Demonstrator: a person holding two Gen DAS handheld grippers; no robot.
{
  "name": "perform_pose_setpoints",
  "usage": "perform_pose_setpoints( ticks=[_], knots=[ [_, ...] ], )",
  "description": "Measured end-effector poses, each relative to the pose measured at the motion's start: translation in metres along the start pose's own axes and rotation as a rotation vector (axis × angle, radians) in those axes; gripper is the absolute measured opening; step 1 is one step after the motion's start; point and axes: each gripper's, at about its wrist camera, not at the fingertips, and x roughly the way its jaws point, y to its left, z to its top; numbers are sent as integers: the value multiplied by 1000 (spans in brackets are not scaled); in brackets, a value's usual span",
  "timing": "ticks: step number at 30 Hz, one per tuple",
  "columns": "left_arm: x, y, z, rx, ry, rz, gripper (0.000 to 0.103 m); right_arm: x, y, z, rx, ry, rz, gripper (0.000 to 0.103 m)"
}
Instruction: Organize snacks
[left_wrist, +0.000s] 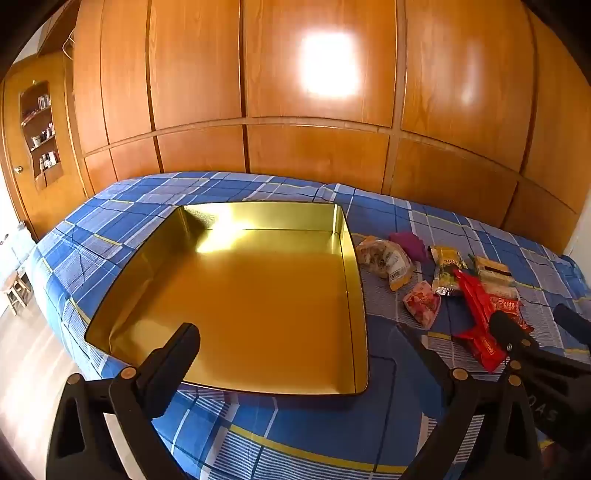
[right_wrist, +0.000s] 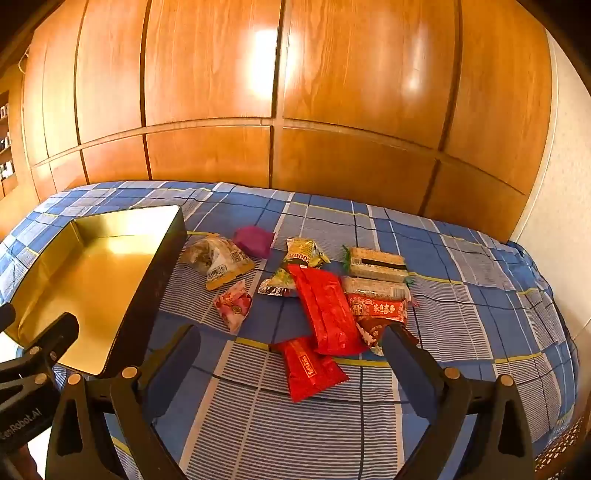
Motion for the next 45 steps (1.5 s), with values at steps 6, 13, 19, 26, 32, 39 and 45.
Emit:
perform_pose_setpoints(
  ticks=[6,13,19,26,32,39,45],
  knots=[
    [-1,-3,-8,4,-2,10,103,-4,7,0,15,10,30,100],
    [3,3,-6,-4,25,12,103,-8,3,2,27,-11,71,100],
    [4,0,-8,7,32,-6,103,-4,0,1,30,-1,76,100],
    [5,-9,-11,44,41,-18,103,1,-4,-3,37,15,73,100],
    [2,-8,-8,49,31,-11,103,6,-14,-5,70,36,72,100],
    [-6,-1,0,43,5,13,103,7,-17,-6,75,52,81,100],
    [-12,8,4,28,-12,33,103,4,-15,-4,65,40,83,100]
  ],
)
